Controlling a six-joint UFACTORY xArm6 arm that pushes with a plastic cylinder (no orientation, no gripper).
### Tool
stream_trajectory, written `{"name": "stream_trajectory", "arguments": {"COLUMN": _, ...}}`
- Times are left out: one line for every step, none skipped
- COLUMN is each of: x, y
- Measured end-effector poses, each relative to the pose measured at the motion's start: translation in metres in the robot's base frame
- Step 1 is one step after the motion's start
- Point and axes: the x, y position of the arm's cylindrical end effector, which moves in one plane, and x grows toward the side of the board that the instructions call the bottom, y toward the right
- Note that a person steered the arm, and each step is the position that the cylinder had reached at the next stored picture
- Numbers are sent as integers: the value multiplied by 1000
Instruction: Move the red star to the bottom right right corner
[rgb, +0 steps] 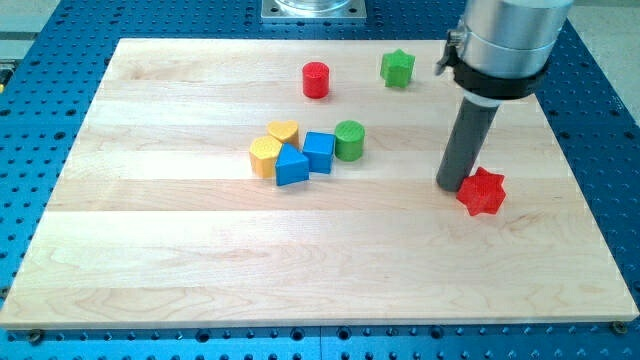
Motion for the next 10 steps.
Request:
{"name": "stream_trajectory", "arguments": {"x": -12, "y": 9}}
{"name": "stream_trajectory", "arguments": {"x": 32, "y": 70}}
{"name": "stream_trajectory", "arguments": {"x": 57, "y": 60}}
{"name": "stream_trajectory", "arguments": {"x": 10, "y": 56}}
{"name": "stream_trajectory", "arguments": {"x": 20, "y": 0}}
{"name": "stream_trajectory", "arguments": {"x": 58, "y": 17}}
{"name": "stream_trajectory", "arguments": {"x": 77, "y": 40}}
{"name": "stream_trajectory", "arguments": {"x": 59, "y": 42}}
{"name": "stream_trajectory", "arguments": {"x": 62, "y": 86}}
{"name": "stream_trajectory", "arguments": {"x": 71, "y": 87}}
